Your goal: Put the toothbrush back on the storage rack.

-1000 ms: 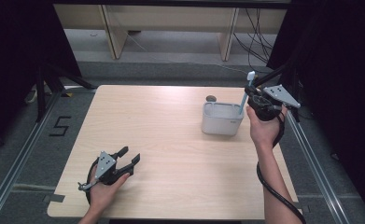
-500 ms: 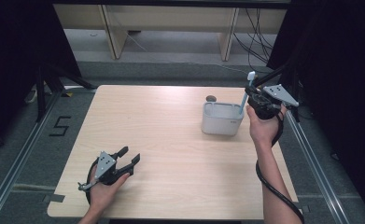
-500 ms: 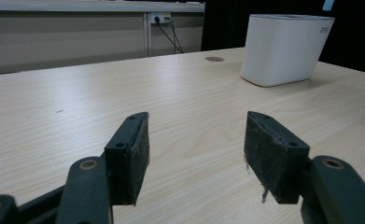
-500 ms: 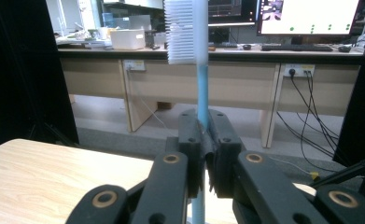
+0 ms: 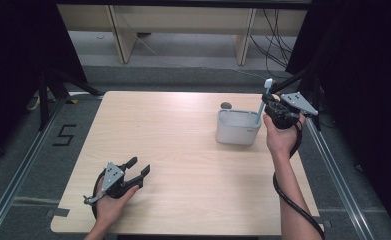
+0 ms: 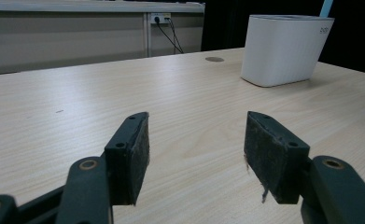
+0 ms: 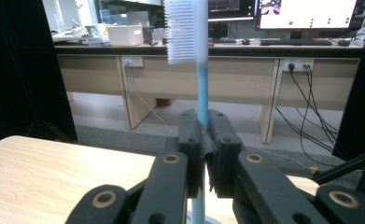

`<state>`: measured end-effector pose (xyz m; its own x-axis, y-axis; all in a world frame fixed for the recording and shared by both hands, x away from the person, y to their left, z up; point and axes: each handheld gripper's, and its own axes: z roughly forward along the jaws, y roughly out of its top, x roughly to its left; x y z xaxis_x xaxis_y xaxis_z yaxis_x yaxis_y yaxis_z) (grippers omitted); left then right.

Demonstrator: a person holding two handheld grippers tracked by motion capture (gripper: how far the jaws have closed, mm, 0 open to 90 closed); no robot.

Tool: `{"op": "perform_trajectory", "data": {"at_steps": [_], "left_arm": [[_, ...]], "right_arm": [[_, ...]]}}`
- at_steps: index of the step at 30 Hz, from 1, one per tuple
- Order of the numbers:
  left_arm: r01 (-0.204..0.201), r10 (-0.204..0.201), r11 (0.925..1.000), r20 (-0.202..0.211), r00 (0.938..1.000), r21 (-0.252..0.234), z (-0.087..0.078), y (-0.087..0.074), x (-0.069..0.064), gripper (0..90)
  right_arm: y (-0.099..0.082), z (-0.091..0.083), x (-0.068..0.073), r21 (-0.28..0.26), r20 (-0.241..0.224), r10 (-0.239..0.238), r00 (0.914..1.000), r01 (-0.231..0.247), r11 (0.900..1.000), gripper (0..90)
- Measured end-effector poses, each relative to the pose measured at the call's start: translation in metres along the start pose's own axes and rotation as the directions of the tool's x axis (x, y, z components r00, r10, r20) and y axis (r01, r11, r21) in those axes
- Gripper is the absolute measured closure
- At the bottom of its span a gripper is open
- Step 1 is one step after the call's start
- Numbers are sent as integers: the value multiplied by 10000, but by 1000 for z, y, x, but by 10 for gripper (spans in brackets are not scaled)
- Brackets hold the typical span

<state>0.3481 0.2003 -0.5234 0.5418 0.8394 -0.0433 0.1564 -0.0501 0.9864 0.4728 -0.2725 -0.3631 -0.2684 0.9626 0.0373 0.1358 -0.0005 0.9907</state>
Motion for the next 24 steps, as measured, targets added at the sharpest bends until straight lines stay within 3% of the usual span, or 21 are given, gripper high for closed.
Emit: {"op": "perform_trajectory", "data": {"at_steps": [7,24], "left_arm": [[12,-12,10000,-7,10000,-13,0,0,0,401],[4,-4,10000,-4,10000,-17,0,0,0,401]], "right_arm": [[-6,3,1,85,48,214,9998,-214,9997,857],[-23,9,0,305,41,115,9999,-117,9995,857]]}}
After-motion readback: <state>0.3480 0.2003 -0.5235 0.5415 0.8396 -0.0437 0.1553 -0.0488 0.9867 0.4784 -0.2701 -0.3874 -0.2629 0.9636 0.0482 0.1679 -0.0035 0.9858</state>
